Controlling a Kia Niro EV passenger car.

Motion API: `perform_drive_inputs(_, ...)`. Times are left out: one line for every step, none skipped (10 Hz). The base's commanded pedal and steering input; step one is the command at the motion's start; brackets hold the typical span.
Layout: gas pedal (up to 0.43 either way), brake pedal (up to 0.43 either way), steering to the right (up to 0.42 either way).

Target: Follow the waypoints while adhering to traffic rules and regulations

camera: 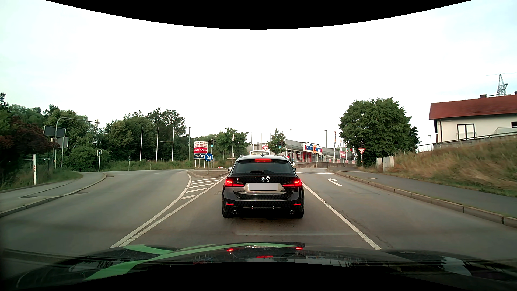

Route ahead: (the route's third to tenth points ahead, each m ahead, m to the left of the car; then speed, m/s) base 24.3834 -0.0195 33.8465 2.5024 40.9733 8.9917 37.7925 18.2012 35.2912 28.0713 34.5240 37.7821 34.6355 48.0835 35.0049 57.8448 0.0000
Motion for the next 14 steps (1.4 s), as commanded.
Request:
perform_drive_inputs(0.000,0.220,-0.017)
perform_drive_inputs(0.000,0.220,-0.017)
perform_drive_inputs(0.000,0.220,-0.017)
perform_drive_inputs(0.000,0.220,-0.017)
perform_drive_inputs(0.000,0.220,-0.017)
perform_drive_inputs(0.000,0.220,-0.017)
perform_drive_inputs(0.000,0.220,-0.017)
perform_drive_inputs(0.000,0.213,-0.017)
perform_drive_inputs(0.000,0.220,-0.017)
perform_drive_inputs(0.000,0.220,-0.017)
perform_drive_inputs(0.000,0.220,-0.017)
perform_drive_inputs(0.000,0.220,-0.017)
perform_drive_inputs(0.000,0.220,-0.017)
perform_drive_inputs(0.000,0.220,-0.017)
